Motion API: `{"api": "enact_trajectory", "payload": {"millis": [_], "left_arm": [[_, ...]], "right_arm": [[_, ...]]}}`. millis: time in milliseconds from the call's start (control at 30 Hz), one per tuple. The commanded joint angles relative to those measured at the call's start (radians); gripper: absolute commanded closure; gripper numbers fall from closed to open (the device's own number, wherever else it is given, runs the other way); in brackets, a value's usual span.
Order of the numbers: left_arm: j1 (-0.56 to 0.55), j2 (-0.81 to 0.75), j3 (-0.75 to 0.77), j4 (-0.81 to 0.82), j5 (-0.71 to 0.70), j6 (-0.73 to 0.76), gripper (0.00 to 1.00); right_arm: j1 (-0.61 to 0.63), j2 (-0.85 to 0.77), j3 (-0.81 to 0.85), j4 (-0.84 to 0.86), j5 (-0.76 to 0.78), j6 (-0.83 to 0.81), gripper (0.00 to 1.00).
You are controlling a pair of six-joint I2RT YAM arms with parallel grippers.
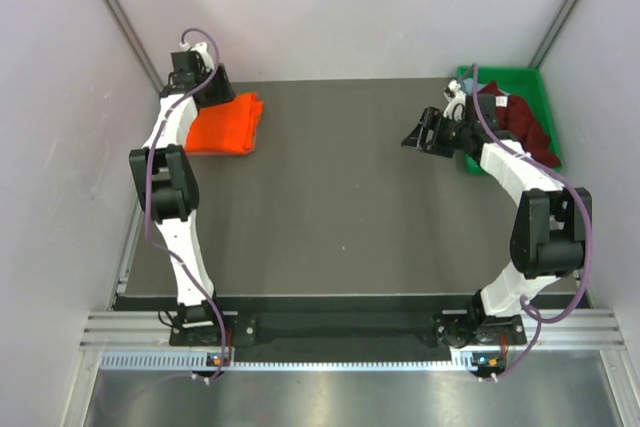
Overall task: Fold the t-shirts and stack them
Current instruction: Neatly place the folded tshirt to the corner
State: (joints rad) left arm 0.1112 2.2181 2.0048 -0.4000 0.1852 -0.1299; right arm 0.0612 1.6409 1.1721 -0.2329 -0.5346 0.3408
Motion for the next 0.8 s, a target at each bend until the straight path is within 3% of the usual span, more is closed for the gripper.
{"api": "enact_trajectory", "payload": {"millis": [0, 433, 767], "left_arm": [[-0.007, 0.030, -0.012, 0.134, 0.193, -0.117, 0.42], [-0.031, 0.126, 0.003, 0.217, 0.295, -0.174, 0.42], [-0.071, 0.105, 0.101, 0.064, 0.376, -0.119, 0.43]], "right_arm": [[-0.014, -0.032, 0.015, 0.024, -0.001, -0.016, 0.27], [-0.014, -0.035, 0.021, 0.017, 0.001, -0.016, 0.25], [-0.012, -0.084, 0.080, -0.100, 0.076, -0.016, 0.23]]}}
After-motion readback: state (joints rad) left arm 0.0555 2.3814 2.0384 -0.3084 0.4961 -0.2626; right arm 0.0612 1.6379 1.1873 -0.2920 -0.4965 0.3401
